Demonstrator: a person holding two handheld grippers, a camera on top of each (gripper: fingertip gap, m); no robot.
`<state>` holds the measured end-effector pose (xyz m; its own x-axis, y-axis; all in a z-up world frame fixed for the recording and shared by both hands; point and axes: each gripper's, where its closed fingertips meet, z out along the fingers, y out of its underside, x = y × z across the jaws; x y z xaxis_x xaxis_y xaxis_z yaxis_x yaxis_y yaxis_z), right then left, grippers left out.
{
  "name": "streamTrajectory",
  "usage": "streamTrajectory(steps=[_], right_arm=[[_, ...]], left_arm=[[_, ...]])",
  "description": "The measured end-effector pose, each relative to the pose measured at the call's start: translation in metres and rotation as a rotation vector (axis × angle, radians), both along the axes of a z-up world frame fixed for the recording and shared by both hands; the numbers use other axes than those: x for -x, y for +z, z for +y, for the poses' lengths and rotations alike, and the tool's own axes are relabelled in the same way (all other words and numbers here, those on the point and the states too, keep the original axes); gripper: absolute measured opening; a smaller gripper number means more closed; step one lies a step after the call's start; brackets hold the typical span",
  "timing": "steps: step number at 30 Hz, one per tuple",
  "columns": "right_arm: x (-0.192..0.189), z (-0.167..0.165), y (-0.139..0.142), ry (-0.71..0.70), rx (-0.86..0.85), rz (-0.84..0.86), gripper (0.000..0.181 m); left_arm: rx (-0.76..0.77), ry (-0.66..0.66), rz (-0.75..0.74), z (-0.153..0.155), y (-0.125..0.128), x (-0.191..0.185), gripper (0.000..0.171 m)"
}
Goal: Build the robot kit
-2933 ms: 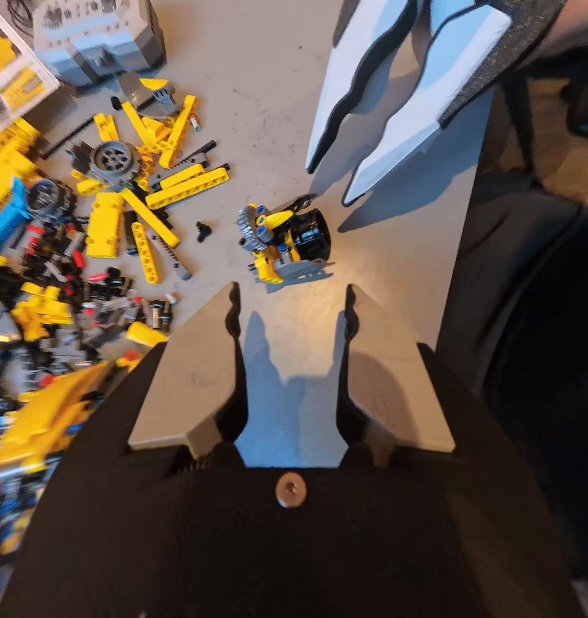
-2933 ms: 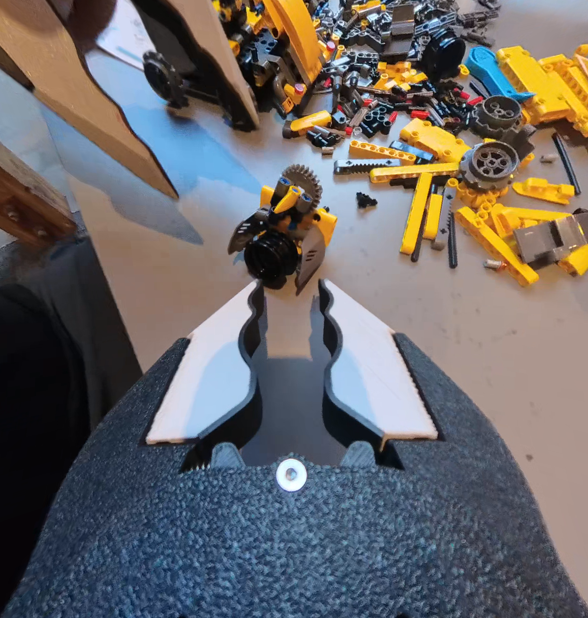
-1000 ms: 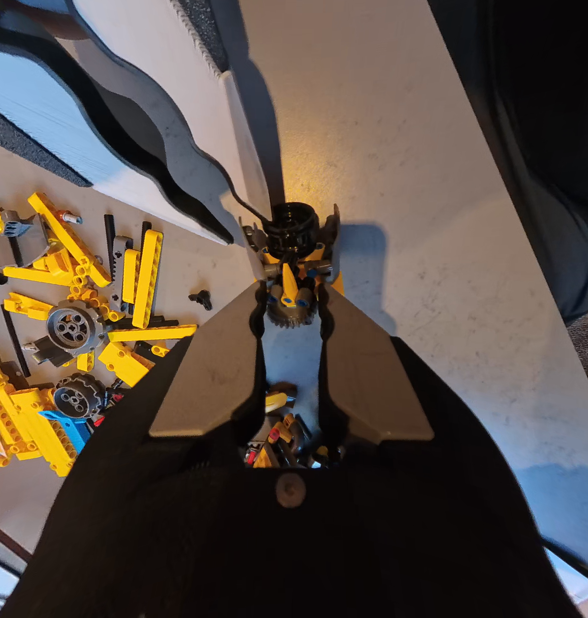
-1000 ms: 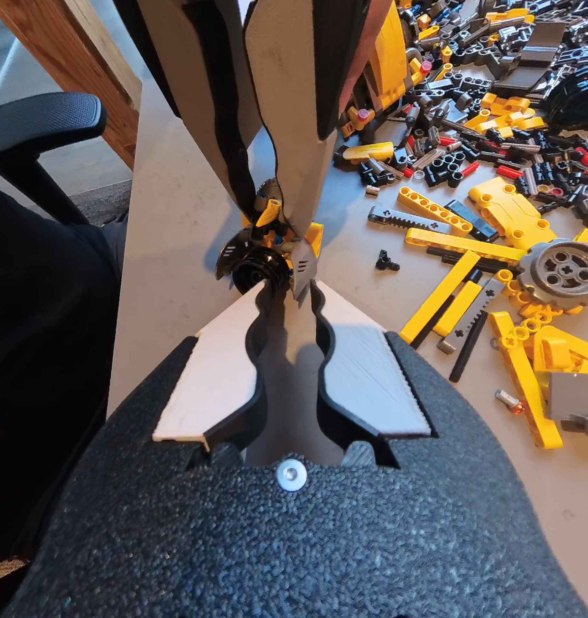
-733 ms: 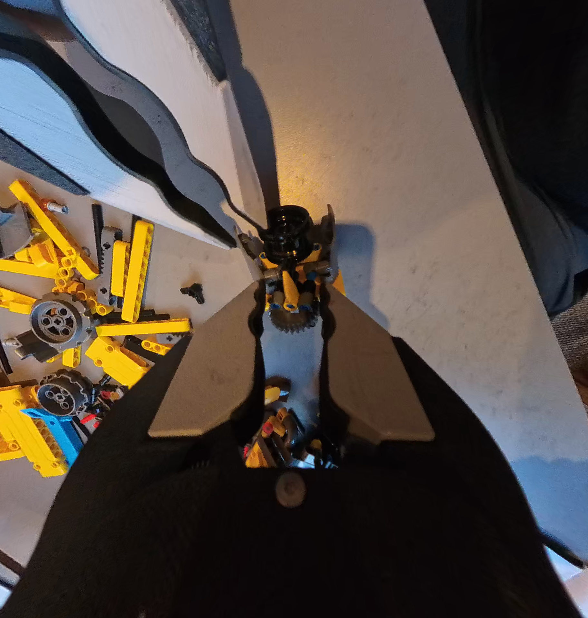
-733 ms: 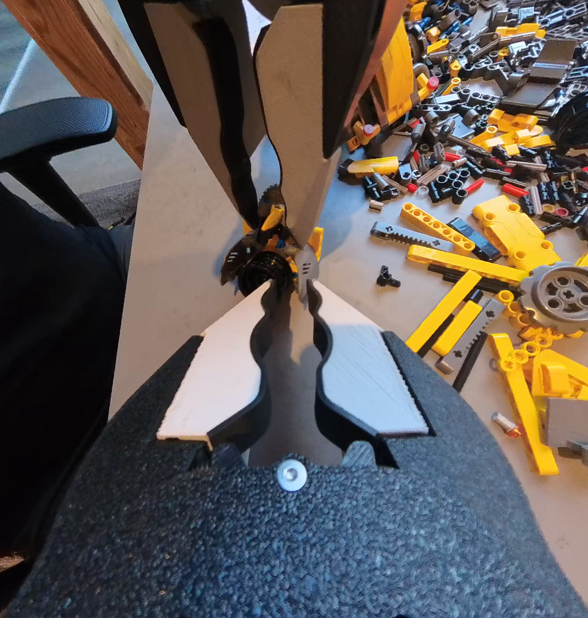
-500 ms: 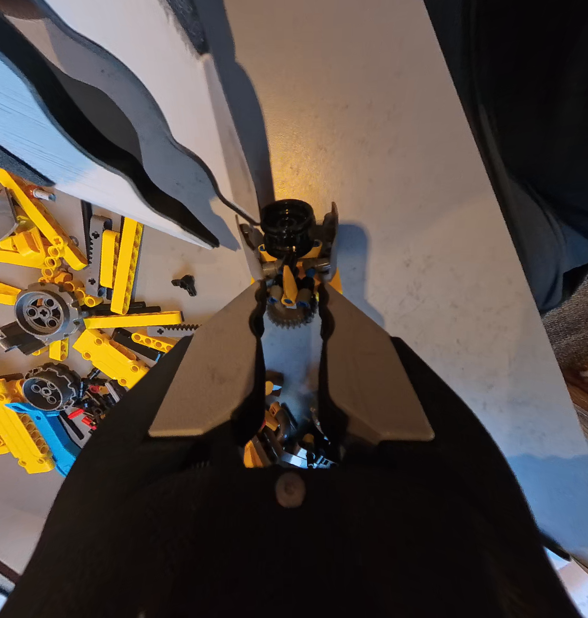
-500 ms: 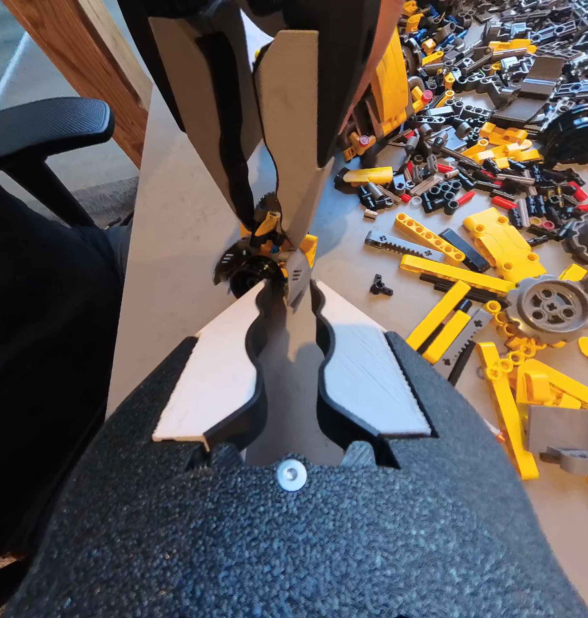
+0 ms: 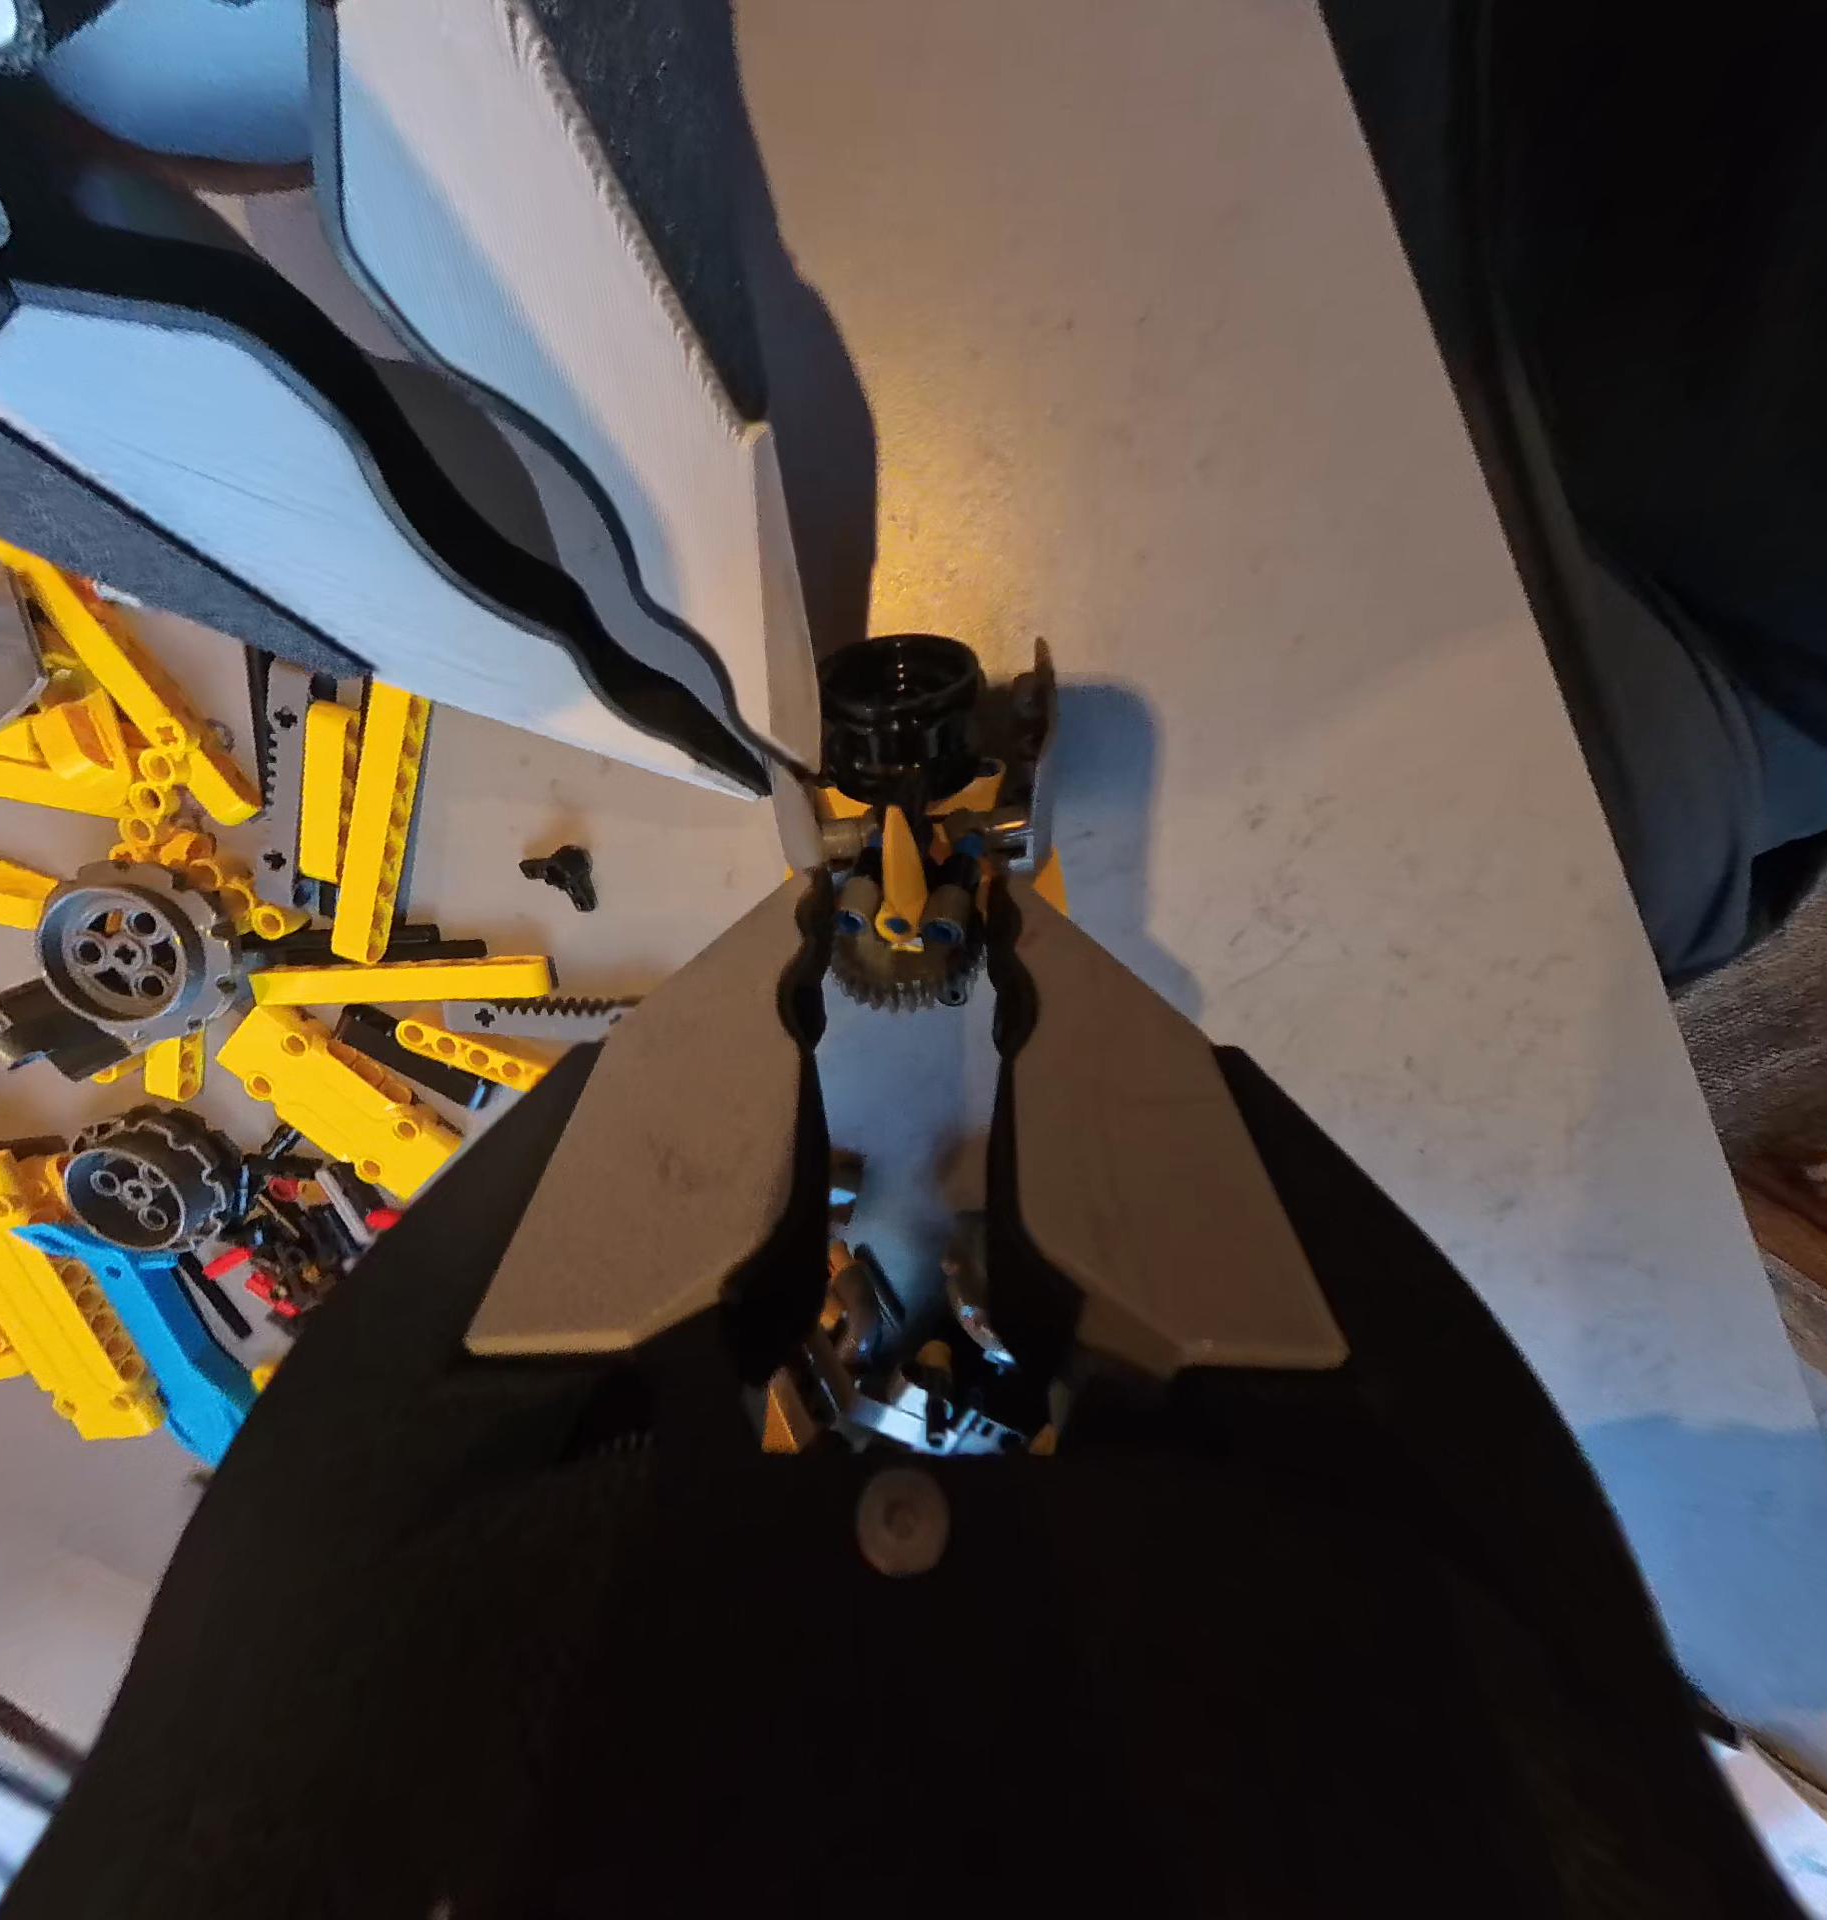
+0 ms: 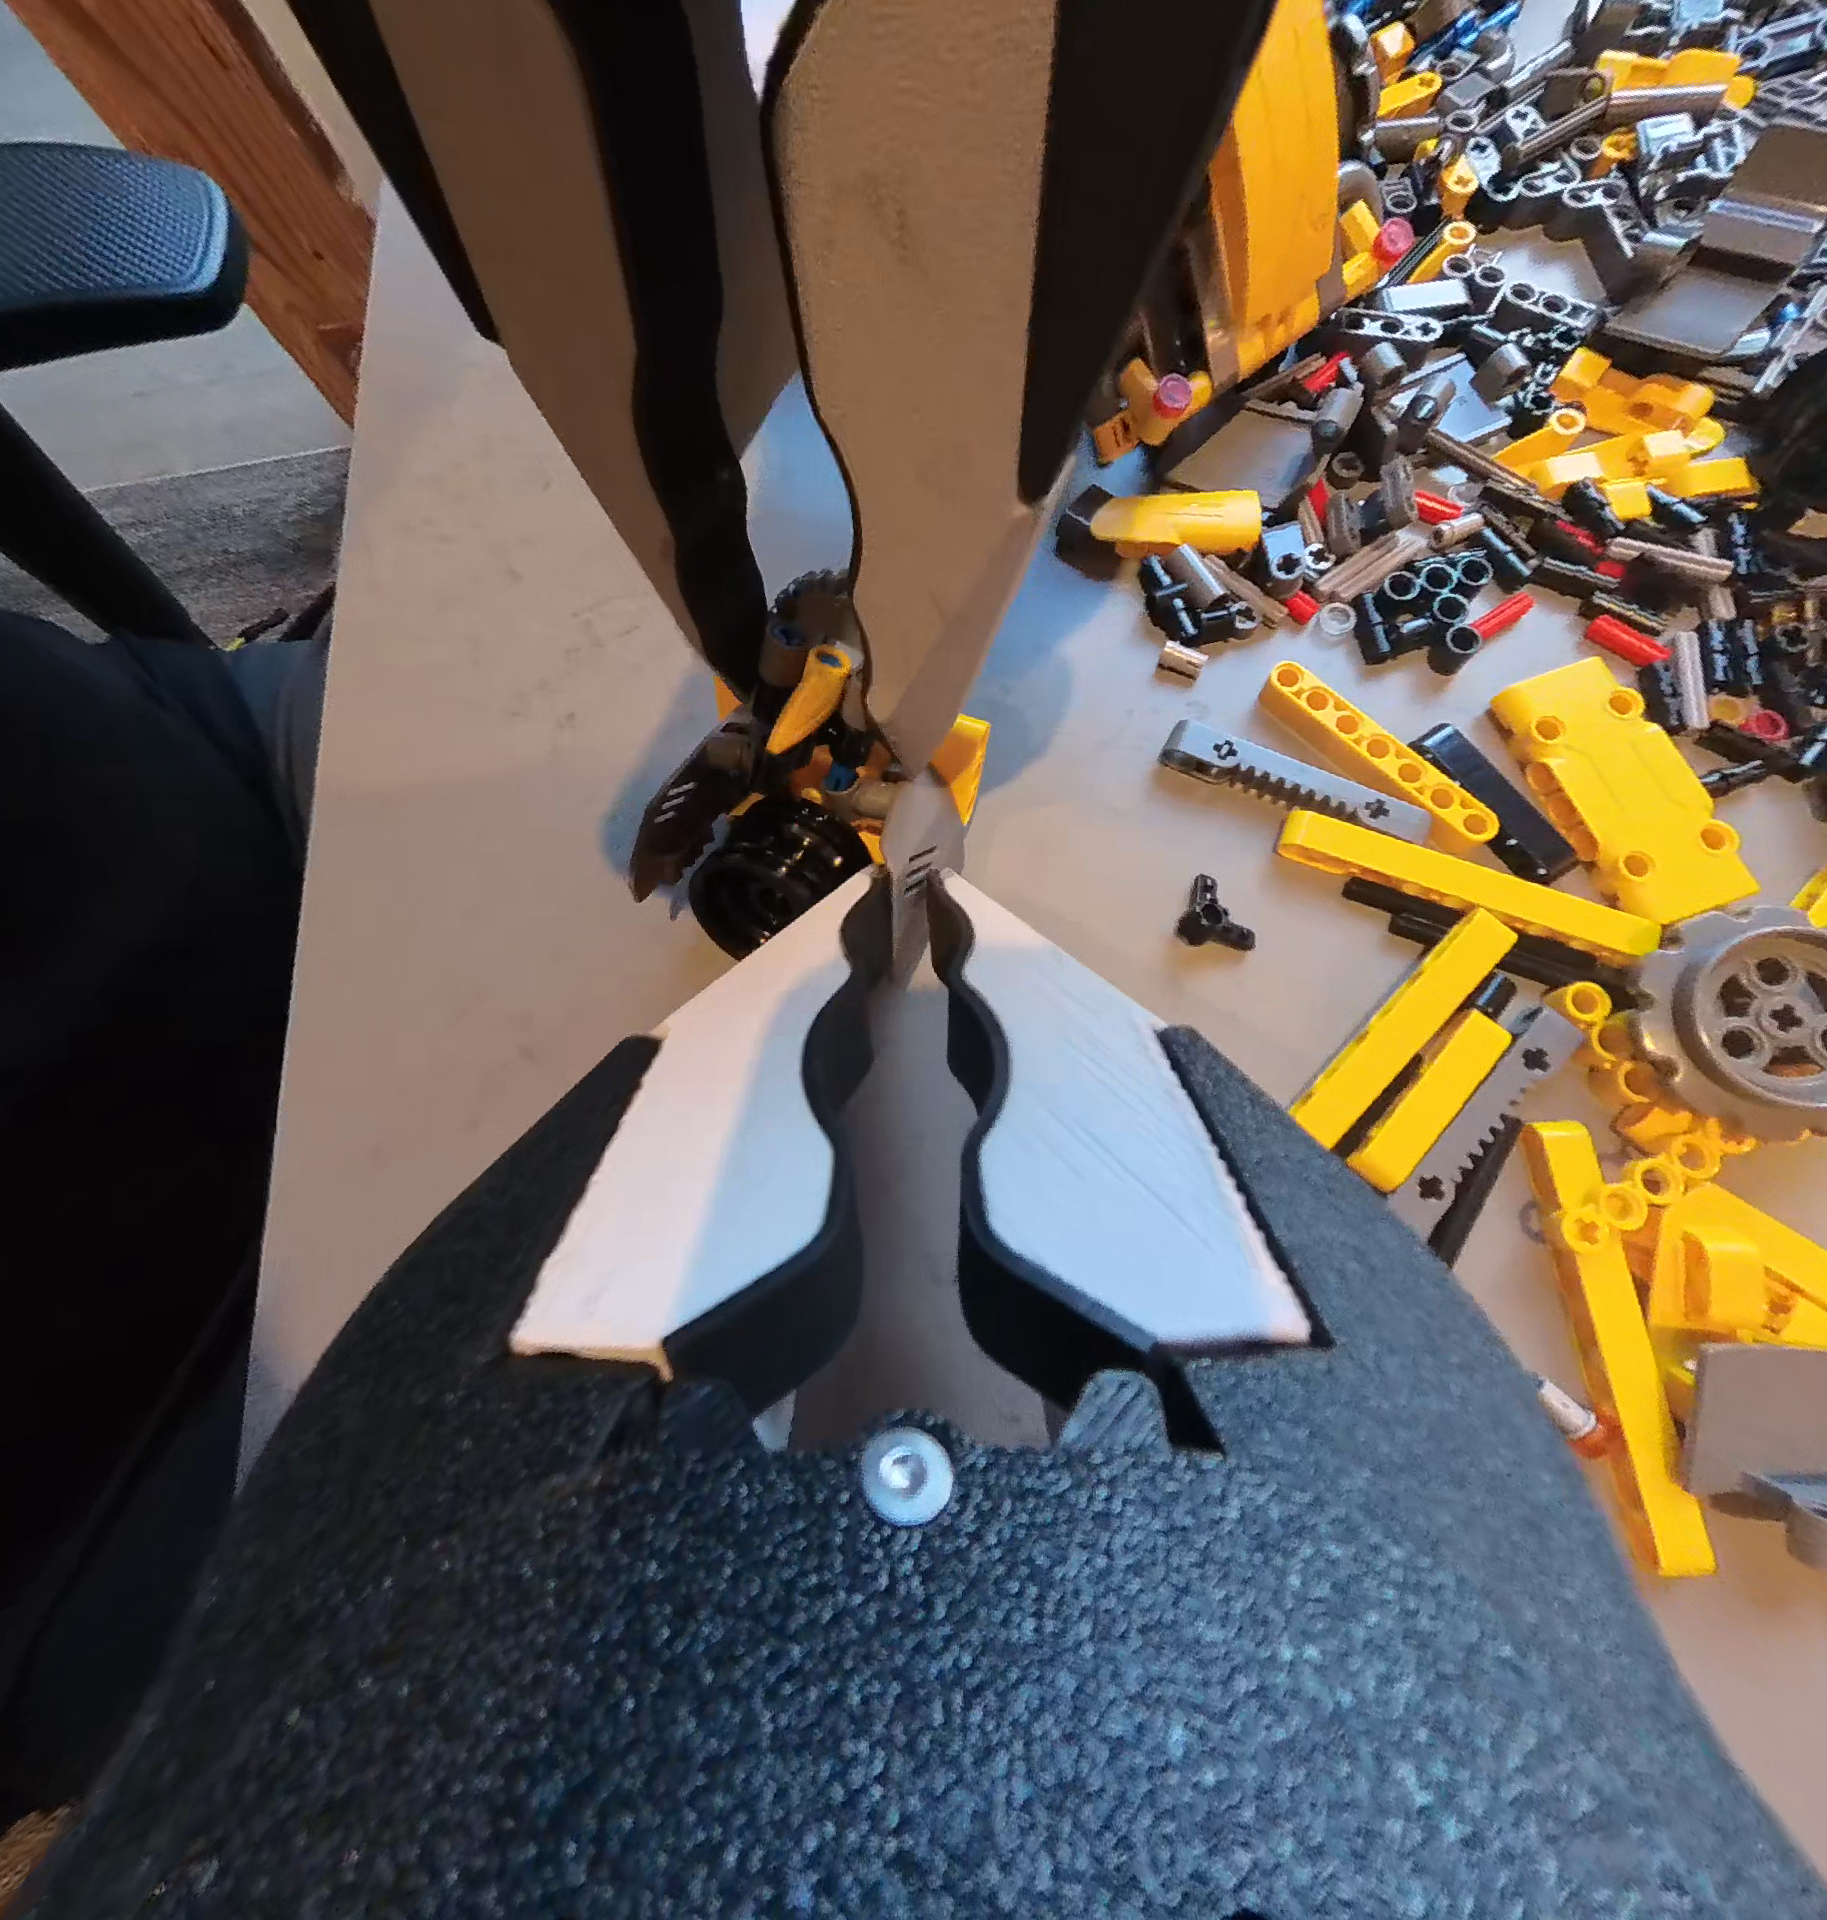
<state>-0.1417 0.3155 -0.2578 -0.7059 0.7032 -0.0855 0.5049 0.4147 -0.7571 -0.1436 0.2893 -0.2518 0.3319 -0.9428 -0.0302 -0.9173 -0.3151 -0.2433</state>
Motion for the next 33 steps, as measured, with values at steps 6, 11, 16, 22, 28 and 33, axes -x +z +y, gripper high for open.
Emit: streamTrajectory(steps=[6,11,16,22,28,33], right_arm=[[0.0010,-0.0001,0.0007,-0.029,-0.025,0.007,0.005],[-0.0005,0.0003,-0.0005,-0.051,0.019,-0.031,0.005],[-0.0008,0.0001,-0.0003,-0.072,0.037,-0.055,0.005],[0.0000,-0.0003,0.0006,-0.112,0.136,-0.127,0.004],[0.0000,0.0003,0.0002,-0.155,0.225,-0.171,0.005],[0.0002,0.0010,-0.0003,-0.157,0.233,-0.149,0.005]], left_arm=[[-0.036,0.060,0.080,0.0002,-0.0003,0.0040,0.027],[-0.015,0.148,0.105,0.0016,-0.0003,0.0028,0.027],[-0.019,0.214,0.138,0.0021,-0.0005,0.0036,0.026],[-0.048,0.244,0.201,0.0031,0.0000,0.0086,0.026],[-0.068,0.261,0.215,0.0043,-0.0009,0.0082,0.026],[-0.062,0.270,0.202,0.0048,-0.0009,0.0066,0.026]])
